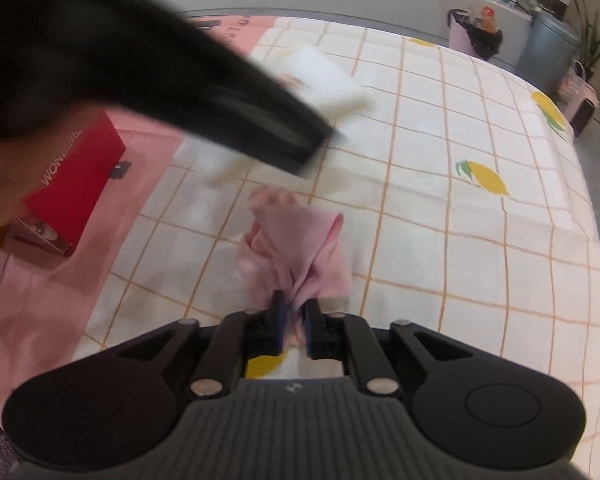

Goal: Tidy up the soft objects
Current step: 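Carry the pink cloth and white packet with both tools to the orange box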

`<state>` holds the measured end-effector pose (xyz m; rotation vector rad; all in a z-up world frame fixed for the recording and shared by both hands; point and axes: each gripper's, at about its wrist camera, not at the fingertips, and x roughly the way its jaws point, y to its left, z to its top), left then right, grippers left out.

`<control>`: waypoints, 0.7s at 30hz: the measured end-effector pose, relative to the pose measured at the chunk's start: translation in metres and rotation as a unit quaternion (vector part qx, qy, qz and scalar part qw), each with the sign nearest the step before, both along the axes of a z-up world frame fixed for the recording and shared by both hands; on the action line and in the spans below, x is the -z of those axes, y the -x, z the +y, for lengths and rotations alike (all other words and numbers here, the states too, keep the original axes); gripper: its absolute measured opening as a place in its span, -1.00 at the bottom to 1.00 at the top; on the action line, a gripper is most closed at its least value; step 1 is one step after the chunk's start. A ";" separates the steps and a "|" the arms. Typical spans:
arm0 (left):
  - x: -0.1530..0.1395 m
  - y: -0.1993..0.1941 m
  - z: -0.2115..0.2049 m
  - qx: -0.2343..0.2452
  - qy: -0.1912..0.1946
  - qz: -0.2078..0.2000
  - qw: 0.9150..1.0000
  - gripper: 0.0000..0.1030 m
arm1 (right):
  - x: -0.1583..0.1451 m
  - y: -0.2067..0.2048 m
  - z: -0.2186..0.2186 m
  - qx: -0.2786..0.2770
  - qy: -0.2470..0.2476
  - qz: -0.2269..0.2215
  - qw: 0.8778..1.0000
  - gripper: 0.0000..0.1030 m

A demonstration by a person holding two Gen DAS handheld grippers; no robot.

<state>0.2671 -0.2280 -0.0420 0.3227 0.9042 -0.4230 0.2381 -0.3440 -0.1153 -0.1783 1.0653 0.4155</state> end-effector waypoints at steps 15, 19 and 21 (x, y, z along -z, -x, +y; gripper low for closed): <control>-0.012 0.126 0.066 -0.113 0.134 -0.066 0.982 0.35 | 0.018 -0.012 0.020 0.028 0.011 -0.078 0.997 0.74; -0.016 0.134 0.069 -0.121 0.144 -0.083 0.979 0.35 | 0.019 -0.017 0.025 0.022 -0.010 -0.090 0.996 0.74; -0.018 0.136 0.071 -0.127 0.143 -0.091 0.977 0.35 | 0.019 -0.017 0.025 0.023 -0.020 -0.086 0.996 0.69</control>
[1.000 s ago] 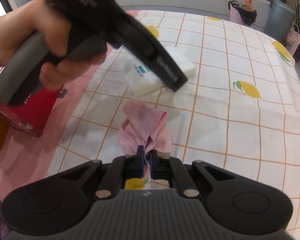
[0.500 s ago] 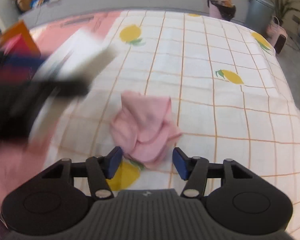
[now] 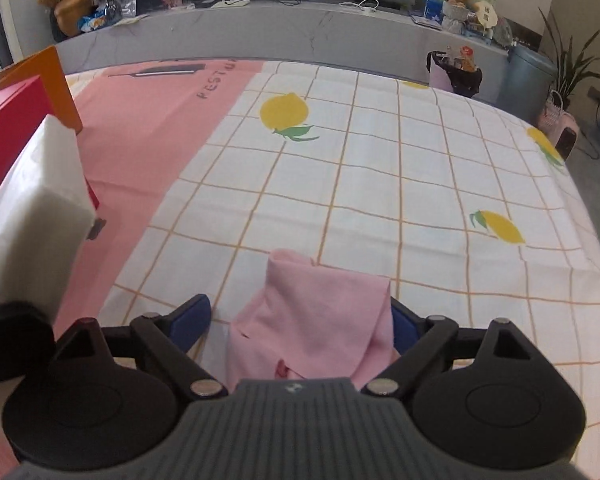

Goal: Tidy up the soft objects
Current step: 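Carry the pink cloth and white packet with both tools to the orange box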

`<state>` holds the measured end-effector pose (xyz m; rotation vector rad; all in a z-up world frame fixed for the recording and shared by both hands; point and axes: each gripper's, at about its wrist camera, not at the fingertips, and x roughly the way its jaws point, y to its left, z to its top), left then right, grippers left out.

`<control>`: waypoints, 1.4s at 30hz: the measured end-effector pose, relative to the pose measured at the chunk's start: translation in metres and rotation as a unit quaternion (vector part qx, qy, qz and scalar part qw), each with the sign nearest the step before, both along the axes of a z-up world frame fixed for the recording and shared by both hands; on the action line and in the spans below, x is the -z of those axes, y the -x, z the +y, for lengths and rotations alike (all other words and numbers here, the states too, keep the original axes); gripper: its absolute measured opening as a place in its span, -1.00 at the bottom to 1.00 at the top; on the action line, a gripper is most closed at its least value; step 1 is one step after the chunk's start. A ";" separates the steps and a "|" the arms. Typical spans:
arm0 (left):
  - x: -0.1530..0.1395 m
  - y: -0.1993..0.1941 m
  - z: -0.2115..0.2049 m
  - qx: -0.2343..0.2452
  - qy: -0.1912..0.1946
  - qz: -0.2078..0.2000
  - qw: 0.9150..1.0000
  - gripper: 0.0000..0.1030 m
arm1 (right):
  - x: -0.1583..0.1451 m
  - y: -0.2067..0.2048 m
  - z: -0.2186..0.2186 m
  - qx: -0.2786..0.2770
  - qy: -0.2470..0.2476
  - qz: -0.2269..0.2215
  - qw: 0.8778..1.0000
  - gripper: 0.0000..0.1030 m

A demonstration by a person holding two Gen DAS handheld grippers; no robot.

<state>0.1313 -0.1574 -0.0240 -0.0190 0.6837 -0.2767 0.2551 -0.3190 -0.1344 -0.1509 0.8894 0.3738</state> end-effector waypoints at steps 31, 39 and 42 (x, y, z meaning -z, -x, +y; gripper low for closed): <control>0.040 -0.017 -0.031 0.004 -0.016 0.114 0.993 0.34 | -0.015 0.007 -0.056 0.079 -0.057 0.122 0.988 -0.83; 0.031 -0.032 -0.041 0.035 -0.043 0.130 0.990 0.34 | -0.016 -0.002 -0.049 0.104 -0.056 0.148 0.982 -0.83; 0.025 -0.035 -0.040 0.042 -0.039 0.136 0.989 0.34 | -0.021 -0.005 -0.050 0.125 -0.055 0.153 0.979 -0.83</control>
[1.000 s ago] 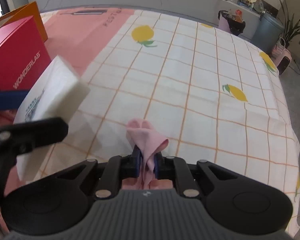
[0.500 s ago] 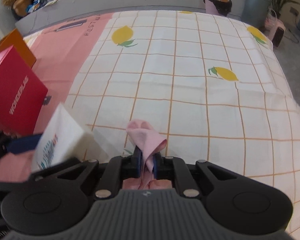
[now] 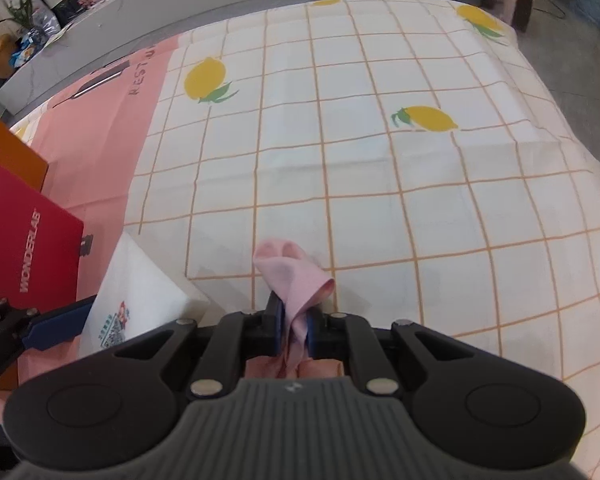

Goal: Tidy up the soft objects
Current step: 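Carry the pink cloth and white packet with both tools to the orange box, then open the left tool to drop the white packet into the box while the right tool holds the pink cloth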

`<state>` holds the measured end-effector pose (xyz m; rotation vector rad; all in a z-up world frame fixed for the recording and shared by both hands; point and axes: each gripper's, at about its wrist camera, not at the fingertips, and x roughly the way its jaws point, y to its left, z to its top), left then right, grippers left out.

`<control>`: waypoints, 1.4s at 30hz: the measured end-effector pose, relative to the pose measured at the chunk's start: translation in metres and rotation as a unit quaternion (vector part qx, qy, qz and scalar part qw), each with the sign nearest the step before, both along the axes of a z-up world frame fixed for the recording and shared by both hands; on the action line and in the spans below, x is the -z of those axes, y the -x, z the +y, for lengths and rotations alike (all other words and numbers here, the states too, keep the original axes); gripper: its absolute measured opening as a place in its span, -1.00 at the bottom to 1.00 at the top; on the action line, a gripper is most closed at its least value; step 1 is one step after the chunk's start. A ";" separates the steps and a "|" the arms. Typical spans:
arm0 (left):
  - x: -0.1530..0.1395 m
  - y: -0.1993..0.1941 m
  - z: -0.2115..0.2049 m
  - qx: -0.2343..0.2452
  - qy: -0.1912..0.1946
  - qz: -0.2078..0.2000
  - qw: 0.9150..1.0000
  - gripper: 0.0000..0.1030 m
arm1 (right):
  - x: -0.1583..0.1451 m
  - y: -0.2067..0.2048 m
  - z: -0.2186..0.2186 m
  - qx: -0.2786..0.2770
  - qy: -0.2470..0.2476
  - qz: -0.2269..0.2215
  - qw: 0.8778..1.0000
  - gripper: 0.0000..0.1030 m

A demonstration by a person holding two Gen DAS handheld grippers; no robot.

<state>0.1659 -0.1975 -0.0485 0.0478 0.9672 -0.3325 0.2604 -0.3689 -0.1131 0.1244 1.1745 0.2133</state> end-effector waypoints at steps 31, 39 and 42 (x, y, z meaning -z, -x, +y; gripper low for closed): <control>-0.134 -0.015 0.243 -0.182 -0.008 -0.100 0.978 0.34 | -0.139 -0.026 0.267 -0.077 -0.179 -0.195 0.961 -0.82; -0.115 0.023 0.288 -0.176 -0.006 -0.082 0.981 0.34 | -0.134 -0.010 0.309 -0.140 -0.193 -0.179 0.955 -0.81; -0.103 0.039 0.299 -0.166 -0.017 -0.077 0.983 0.34 | -0.126 0.000 0.314 -0.157 -0.212 -0.169 0.950 -0.76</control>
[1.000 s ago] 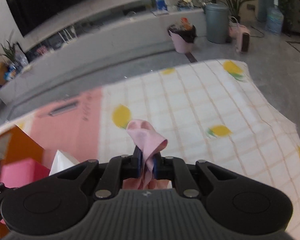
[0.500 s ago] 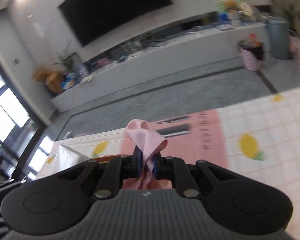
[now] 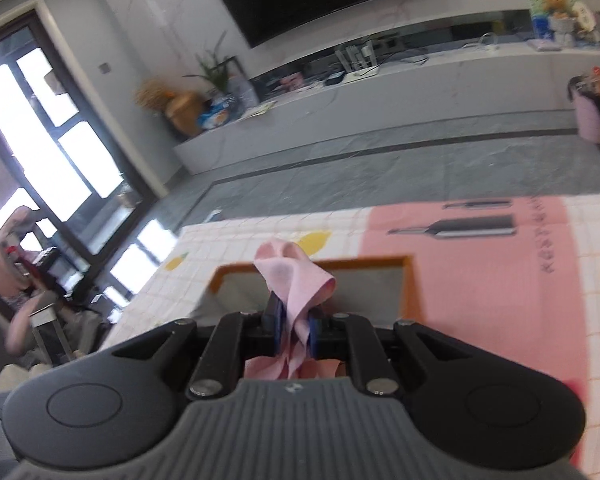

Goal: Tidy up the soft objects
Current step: 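Open the left tool to drop the white packet into the box while the right tool holds the pink cloth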

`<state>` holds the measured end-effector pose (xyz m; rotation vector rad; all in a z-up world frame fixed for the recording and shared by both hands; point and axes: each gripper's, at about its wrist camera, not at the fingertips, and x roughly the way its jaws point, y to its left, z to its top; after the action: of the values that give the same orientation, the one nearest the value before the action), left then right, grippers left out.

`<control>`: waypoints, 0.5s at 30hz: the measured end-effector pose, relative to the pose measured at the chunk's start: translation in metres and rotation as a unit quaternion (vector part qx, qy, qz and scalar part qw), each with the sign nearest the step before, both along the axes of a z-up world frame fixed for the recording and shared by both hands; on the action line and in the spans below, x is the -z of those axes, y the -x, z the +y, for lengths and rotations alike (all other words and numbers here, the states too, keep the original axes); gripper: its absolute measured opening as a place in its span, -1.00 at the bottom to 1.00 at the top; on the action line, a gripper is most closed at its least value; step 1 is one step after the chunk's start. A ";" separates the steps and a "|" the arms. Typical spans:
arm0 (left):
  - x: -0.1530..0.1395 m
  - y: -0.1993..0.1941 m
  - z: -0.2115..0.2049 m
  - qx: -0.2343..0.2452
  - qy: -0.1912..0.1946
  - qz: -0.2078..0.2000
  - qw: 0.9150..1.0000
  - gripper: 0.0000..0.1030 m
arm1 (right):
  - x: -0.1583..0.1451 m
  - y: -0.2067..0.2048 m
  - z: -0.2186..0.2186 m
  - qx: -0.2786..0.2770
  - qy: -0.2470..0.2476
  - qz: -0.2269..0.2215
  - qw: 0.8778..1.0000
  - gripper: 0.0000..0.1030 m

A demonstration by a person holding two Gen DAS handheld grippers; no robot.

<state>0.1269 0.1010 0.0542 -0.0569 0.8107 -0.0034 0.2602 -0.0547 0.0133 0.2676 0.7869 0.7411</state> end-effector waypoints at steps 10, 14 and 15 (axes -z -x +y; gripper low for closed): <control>0.031 0.035 0.028 0.024 0.003 0.028 0.999 0.34 | 0.038 0.057 0.013 -0.116 0.055 0.012 0.992 -0.77; 0.042 0.040 0.038 0.031 0.018 0.033 0.999 0.34 | 0.050 0.073 0.014 -0.154 0.092 0.017 0.984 -0.77; 0.045 0.040 0.038 0.035 0.015 0.034 0.999 0.34 | 0.051 0.078 0.014 -0.165 0.099 0.012 0.981 -0.79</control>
<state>0.0869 0.1388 0.0095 -0.0572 0.8797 -0.0812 0.1825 -0.0408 -0.0378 -0.0363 0.9334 0.9639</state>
